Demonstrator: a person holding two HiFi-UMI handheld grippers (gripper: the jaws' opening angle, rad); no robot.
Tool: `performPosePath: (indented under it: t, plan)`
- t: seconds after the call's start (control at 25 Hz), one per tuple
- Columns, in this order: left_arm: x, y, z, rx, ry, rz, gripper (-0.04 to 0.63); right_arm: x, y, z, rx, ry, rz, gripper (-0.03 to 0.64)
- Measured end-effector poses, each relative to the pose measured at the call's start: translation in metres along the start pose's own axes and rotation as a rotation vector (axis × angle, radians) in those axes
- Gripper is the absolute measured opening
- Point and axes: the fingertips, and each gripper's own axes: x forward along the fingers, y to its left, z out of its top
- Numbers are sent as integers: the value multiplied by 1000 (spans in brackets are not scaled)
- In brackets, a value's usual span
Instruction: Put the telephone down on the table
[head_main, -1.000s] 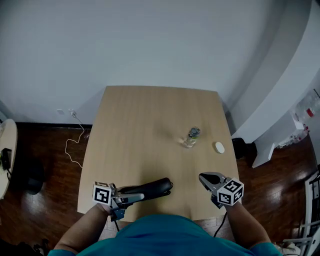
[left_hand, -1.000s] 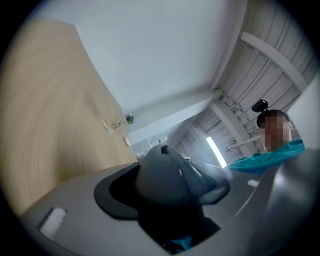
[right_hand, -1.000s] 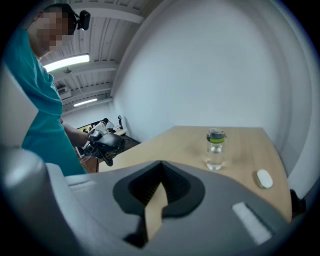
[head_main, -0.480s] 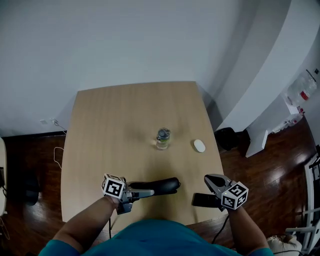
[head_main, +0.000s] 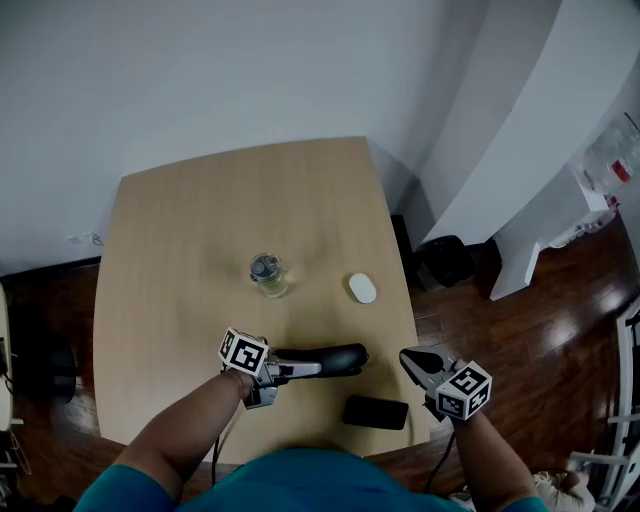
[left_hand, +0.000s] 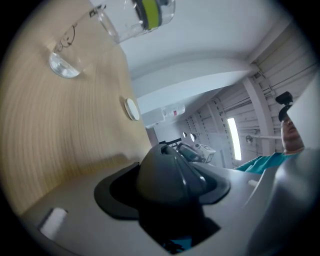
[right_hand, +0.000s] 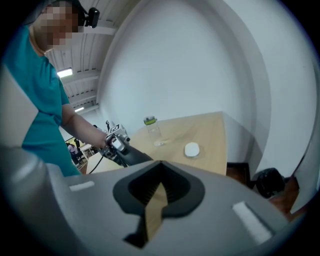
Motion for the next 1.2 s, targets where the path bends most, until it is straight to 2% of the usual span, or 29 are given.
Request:
performPosePath:
  t: [0.32, 0.6, 0.8, 1.0, 1.2]
  plan:
    - [23, 36, 7, -25, 79, 70, 308, -10, -17, -7, 16, -14, 6, 3]
    - [24, 44, 17, -75, 46, 96, 313, -11, -19, -11, 23, -14, 22, 3]
    - [20, 57, 12, -128, 71, 177, 336, -7, -14, -6, 8, -21, 38, 3]
    - [15, 61, 17, -186, 50, 235, 349, -7, -12, -4, 0, -19, 45, 3]
    - [9, 66, 25, -186, 58, 339, 373, -8, -9, -2, 0, -21, 46, 3]
